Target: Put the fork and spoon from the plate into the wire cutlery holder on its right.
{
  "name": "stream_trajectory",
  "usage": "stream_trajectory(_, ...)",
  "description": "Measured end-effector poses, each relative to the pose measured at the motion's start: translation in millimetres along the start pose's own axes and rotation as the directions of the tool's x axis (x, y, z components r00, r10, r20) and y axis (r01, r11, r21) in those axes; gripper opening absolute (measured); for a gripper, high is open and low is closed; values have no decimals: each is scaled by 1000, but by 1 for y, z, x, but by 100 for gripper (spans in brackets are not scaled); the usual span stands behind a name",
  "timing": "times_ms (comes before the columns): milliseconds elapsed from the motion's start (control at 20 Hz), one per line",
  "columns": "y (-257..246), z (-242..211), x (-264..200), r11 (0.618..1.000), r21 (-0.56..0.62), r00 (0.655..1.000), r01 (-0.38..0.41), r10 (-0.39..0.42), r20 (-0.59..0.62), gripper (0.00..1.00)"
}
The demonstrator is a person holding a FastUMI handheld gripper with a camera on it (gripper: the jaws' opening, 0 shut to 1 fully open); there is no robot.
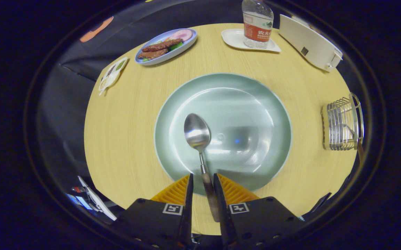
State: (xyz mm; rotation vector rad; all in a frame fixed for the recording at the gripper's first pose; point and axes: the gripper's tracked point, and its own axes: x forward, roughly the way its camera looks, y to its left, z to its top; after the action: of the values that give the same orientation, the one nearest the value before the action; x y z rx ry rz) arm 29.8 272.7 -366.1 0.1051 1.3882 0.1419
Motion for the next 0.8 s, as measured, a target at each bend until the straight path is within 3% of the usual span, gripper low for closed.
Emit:
stream_trajectory(200, -8, 5, -11, 1000, -22, 1000, 22, -22, -1, 34)
stream_trajectory(250, -14, -2, 1, 998, -16, 999, 53, -53, -3, 24)
stream_trajectory(350, -13, -1, -2, 999, -29, 999, 40, -41, -12, 4)
stream_trajectory(400, -14, -1, -5, 999, -34, 999, 40, -40, -15, 1)
stream_trajectory(550, -15, -3, -19, 999, -36, 999, 18, -19, -28, 1)
stream_trajectory(800, -17, 12, -85, 996, -91, 1000, -18, 18, -4, 1)
